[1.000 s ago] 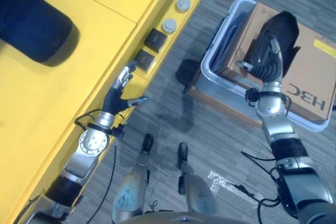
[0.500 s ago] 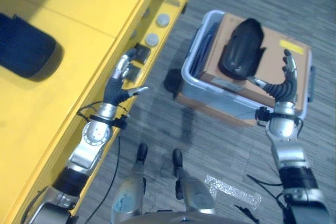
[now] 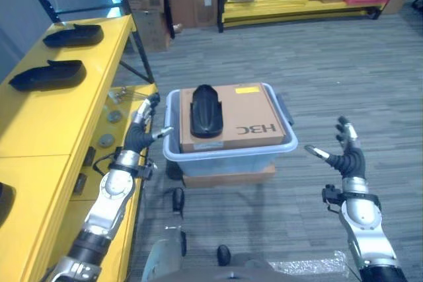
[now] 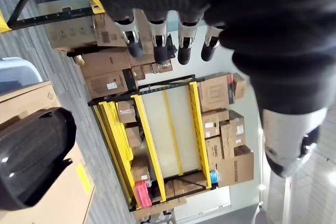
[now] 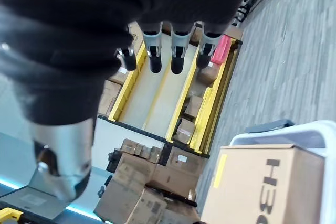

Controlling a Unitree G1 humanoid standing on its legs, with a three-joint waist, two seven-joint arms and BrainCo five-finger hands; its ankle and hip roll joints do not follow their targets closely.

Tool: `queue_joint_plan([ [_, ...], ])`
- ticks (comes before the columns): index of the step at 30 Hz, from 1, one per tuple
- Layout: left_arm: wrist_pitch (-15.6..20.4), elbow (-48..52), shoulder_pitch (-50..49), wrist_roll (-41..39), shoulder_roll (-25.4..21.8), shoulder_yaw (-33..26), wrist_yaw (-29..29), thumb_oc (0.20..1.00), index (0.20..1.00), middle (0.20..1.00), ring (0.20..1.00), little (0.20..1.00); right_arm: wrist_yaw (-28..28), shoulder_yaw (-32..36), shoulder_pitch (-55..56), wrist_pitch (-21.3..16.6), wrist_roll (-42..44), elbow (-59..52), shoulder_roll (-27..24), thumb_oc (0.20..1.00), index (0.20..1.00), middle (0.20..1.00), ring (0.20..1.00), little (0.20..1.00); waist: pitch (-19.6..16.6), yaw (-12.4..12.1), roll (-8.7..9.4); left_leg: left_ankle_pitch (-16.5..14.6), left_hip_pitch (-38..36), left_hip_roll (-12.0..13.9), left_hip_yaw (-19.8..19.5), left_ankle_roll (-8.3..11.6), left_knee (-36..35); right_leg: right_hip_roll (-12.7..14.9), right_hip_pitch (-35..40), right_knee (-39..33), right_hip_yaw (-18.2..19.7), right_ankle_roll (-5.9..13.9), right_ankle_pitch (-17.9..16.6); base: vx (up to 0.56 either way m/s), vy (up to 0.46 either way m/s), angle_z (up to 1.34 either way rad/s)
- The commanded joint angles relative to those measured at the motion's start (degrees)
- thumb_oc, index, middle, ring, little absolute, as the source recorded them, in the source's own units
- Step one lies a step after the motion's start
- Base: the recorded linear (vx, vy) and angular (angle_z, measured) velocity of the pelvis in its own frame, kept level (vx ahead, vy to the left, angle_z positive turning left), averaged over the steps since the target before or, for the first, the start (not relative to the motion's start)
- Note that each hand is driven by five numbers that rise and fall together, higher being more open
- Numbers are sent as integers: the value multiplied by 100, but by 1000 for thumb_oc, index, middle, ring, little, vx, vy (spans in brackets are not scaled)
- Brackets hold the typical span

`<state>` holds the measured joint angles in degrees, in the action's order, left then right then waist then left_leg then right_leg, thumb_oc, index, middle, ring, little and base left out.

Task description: Move parts from the plastic box to the shelf.

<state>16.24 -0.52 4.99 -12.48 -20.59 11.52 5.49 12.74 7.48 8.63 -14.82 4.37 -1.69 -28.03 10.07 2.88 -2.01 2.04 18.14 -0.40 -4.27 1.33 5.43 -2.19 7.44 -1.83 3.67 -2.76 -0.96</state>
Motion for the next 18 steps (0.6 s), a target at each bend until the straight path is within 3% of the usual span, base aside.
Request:
queue_joint_plan([
  [1, 263, 725, -99, 128, -386, -13, 43, 1000, 1000, 1000, 1000, 1000, -30, 82, -684, -238, -147, -66, -123, 1000, 1000, 1000, 1000, 1000, 83, -253, 185, 215, -1045, 317, -204, 169, -445, 302, -40, 226, 371, 665, 920, 99, 234, 11],
  [4, 255, 765, -170, 106, -440, -66, 50, 1000, 1000, 1000, 1000, 1000, -18, -114, -848, -140, -276, 102, -52, 1000, 1000, 1000, 1000, 1000, -10, -351, 210, 159, -1239, 260, 4, 88, -717, 503, -148, 165, 350, 795, 824, 21, 227, 36],
  [5, 258, 872, -277, 94, -560, -193, 54, 1000, 1000, 1000, 1000, 1000, 47, -424, -1295, -23, -355, 443, 22, 1000, 1000, 1000, 1000, 1000, -1, -615, 260, 91, -1317, 334, 357, 74, -851, 769, -315, 60, -92, 979, 606, -49, 98, 31],
  [7, 265, 903, -314, 107, -609, -233, 45, 1000, 1000, 1000, 1000, 1000, 58, -503, -1405, 14, -396, 539, 36, 1000, 1000, 1000, 1000, 1000, -15, -695, 303, 83, -1345, 342, 438, 86, -913, 826, -323, -29, -251, 1039, 514, -26, 63, -41],
  [11, 277, 827, -152, 84, -657, -209, 97, 1000, 1000, 1000, 1000, 1000, 286, -670, -1795, 137, -512, 910, -32, 1000, 1000, 1000, 1000, 1000, 165, -783, 414, 106, -1151, 294, 301, 57, -873, 760, -481, -43, -198, 973, 484, -28, 2, 12],
  [18, 295, 810, 95, -127, -623, 119, 203, 1000, 1000, 1000, 1000, 1000, 909, -908, -2761, 357, -654, 1782, -363, 1000, 1000, 1000, 1000, 1000, 484, -940, 493, 173, -713, 209, 46, 86, -900, 732, -684, -206, -472, 953, 429, -52, -32, 39],
])
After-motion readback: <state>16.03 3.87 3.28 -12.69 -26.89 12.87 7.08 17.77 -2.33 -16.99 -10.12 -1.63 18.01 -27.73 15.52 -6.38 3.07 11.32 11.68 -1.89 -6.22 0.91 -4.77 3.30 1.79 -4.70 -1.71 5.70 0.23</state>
